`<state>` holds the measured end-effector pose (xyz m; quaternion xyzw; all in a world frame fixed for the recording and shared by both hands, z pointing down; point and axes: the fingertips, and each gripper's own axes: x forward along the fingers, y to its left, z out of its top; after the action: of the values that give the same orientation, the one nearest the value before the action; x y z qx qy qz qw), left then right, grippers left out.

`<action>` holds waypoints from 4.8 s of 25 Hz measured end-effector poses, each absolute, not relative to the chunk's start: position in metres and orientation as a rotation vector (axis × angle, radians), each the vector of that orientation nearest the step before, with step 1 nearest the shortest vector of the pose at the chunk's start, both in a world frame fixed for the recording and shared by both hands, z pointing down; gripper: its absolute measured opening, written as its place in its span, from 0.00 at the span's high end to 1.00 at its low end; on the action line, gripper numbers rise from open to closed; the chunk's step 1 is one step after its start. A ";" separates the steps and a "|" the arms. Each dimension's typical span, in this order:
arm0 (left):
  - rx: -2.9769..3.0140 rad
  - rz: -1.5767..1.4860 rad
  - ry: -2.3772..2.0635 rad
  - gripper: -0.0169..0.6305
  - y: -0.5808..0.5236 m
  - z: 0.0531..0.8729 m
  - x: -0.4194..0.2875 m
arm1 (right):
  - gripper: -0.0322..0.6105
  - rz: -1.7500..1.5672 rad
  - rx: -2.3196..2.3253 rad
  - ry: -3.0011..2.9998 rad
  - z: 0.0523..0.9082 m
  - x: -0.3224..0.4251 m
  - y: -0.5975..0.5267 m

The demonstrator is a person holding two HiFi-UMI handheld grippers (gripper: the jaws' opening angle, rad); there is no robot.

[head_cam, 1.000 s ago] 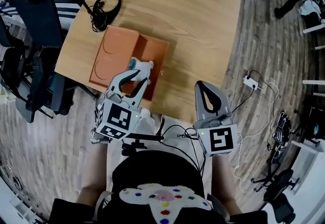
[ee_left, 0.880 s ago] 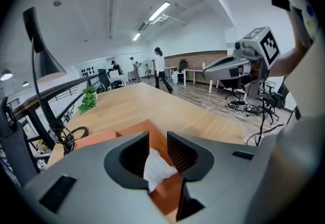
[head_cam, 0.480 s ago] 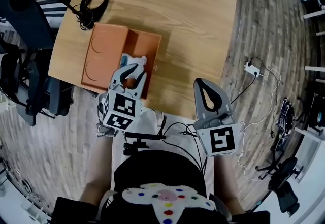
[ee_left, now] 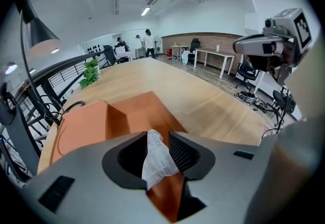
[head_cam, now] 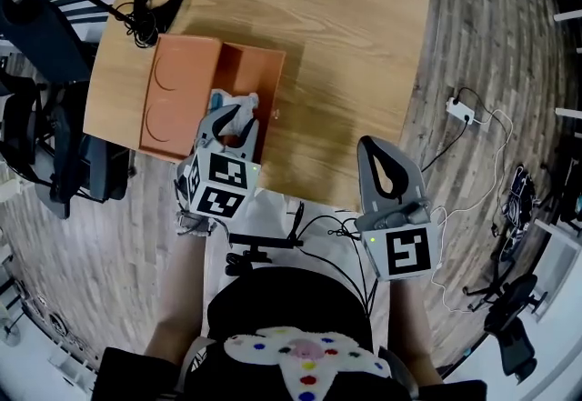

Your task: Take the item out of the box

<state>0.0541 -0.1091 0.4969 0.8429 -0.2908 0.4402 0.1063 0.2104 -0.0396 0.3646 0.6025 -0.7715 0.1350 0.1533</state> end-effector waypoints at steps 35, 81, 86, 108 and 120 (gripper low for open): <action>2.307 1.394 -0.984 0.95 -0.117 0.532 0.057 | 0.94 0.460 1.690 -2.240 0.382 0.221 -0.041; 2.818 0.604 -1.207 0.95 -0.074 0.282 -0.010 | 0.94 0.114 1.587 -2.484 0.270 0.110 -0.047; 2.839 0.551 -1.258 0.95 -0.067 0.268 -0.019 | 0.94 0.113 1.563 -2.522 0.263 0.104 -0.042; 2.866 0.569 -1.231 0.95 -0.052 0.267 -0.020 | 0.94 0.058 1.509 -2.518 0.263 0.096 -0.039; 2.877 0.590 -1.205 0.95 -0.046 0.269 -0.016 | 0.94 0.044 1.490 -2.518 0.263 0.092 -0.036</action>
<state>-0.0163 -0.0459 0.2688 0.9062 -0.3796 0.1857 -0.0165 0.0923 -0.0356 0.2631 0.5062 -0.8556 0.0148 0.1074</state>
